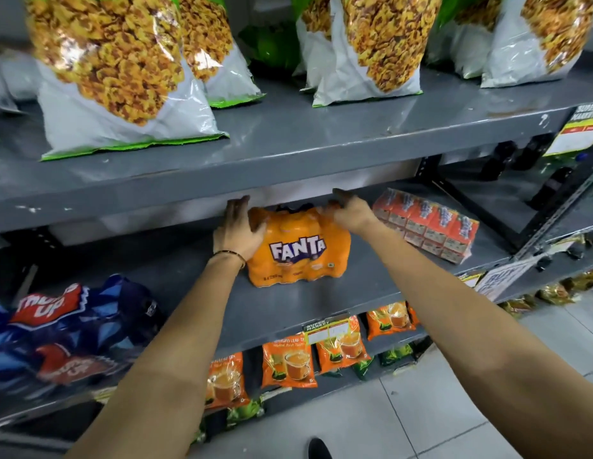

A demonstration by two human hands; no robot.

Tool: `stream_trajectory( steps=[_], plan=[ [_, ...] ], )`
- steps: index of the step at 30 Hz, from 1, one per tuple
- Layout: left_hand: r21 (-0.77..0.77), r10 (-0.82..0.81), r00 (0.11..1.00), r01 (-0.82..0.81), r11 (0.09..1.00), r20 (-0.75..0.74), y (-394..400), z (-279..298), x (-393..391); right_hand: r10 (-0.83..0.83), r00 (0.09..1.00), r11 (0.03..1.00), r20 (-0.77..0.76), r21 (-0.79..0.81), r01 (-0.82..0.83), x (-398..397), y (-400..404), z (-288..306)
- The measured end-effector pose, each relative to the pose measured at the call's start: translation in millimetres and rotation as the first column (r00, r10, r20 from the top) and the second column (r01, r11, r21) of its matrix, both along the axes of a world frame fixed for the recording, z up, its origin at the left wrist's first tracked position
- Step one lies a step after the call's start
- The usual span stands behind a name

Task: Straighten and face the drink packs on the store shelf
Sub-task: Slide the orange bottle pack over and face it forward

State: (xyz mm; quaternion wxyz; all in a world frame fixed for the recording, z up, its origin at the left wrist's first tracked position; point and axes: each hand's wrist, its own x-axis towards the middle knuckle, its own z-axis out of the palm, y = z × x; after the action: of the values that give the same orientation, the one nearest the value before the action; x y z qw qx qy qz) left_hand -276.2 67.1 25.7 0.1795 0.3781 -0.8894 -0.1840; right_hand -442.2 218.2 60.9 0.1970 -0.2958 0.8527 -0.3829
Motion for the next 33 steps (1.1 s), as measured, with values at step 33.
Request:
stream_trajectory(
  steps=[33],
  plan=[
    [0.132,0.180,0.983,-0.173,0.976,-0.043,92.7,18.4,37.7,0.239,0.971,0.971,-0.024,0.021,-0.239,54.2,70.9,-19.9]
  ],
)
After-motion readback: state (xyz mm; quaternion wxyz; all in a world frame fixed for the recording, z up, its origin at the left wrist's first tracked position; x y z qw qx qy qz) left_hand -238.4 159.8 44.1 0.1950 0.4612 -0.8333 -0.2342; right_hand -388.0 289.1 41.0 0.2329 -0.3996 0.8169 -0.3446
